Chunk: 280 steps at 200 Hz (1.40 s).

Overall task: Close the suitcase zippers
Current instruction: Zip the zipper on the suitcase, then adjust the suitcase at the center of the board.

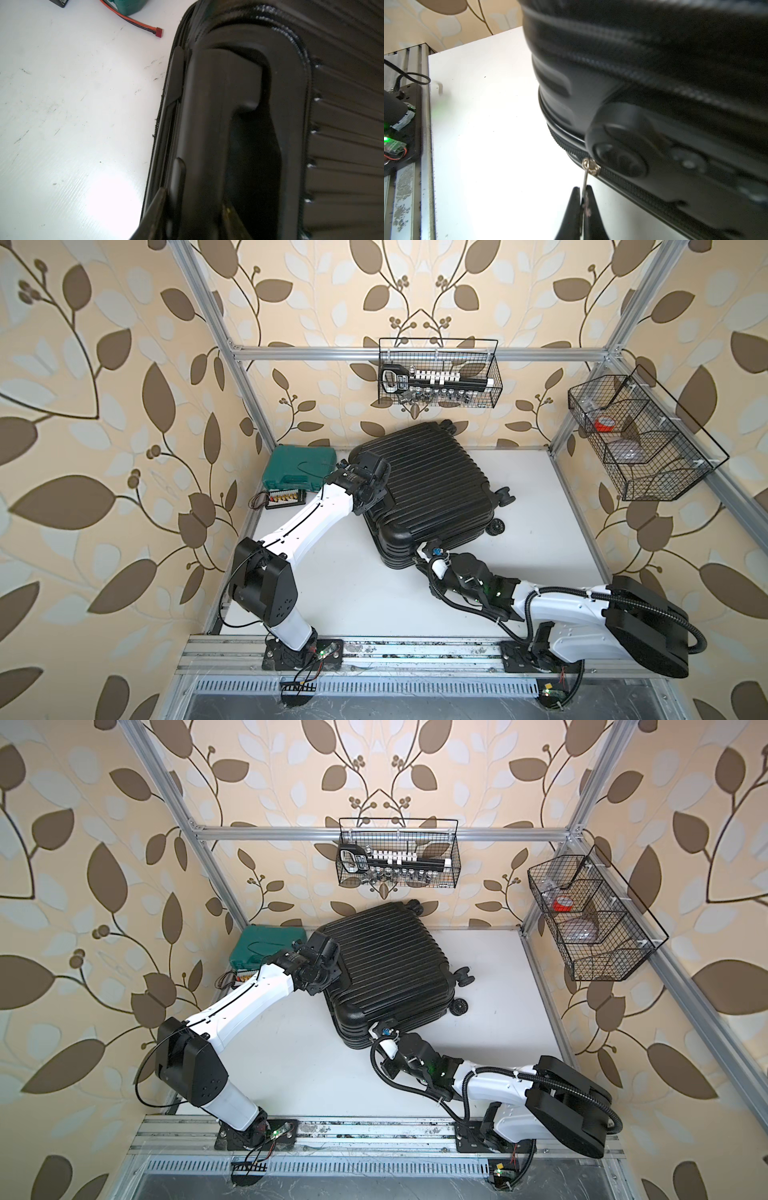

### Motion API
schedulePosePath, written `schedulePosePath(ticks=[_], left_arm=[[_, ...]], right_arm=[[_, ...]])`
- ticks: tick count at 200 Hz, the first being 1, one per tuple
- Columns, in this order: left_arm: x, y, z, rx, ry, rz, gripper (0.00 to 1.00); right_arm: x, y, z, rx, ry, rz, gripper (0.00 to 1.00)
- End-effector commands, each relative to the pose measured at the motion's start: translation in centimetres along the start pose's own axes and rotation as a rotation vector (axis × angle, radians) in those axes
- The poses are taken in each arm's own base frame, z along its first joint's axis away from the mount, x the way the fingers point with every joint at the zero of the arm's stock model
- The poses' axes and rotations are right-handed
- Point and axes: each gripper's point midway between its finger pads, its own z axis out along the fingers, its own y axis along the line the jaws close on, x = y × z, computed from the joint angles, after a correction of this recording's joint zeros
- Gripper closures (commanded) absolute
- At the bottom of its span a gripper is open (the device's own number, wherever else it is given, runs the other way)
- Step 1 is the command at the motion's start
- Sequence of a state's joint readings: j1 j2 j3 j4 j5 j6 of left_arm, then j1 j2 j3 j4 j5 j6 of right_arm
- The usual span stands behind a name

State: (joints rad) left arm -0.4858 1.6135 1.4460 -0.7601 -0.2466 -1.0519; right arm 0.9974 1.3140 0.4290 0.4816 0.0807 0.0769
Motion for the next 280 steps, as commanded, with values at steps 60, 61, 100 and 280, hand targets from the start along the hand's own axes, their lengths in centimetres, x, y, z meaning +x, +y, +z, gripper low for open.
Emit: schedulePosePath(ticks=[60, 61, 100, 280], left_arm=[[-2.5, -10.0, -5.0, 0.391, -0.037, -0.368, 0.98], [-2.5, -9.9, -5.0, 0.391, -0.036, -0.368, 0.98], [-2.0, -8.7, -5.2, 0.411, -0.050, -0.348, 0.69], [2.9, -7.3, -6.3, 0.528, 0.016, 1.425, 0.59]], right_arm=[[-7.7, 8.8, -1.6, -0.347, -0.250, -0.079, 1.00], [-7.7, 8.8, -1.6, -0.346, -0.249, -0.079, 1.00], [-5.6, 5.9, -1.7, -0.197, -0.204, -0.074, 1.00], [0.6, -11.0, -7.9, 0.251, -0.150, 0.330, 1.00]])
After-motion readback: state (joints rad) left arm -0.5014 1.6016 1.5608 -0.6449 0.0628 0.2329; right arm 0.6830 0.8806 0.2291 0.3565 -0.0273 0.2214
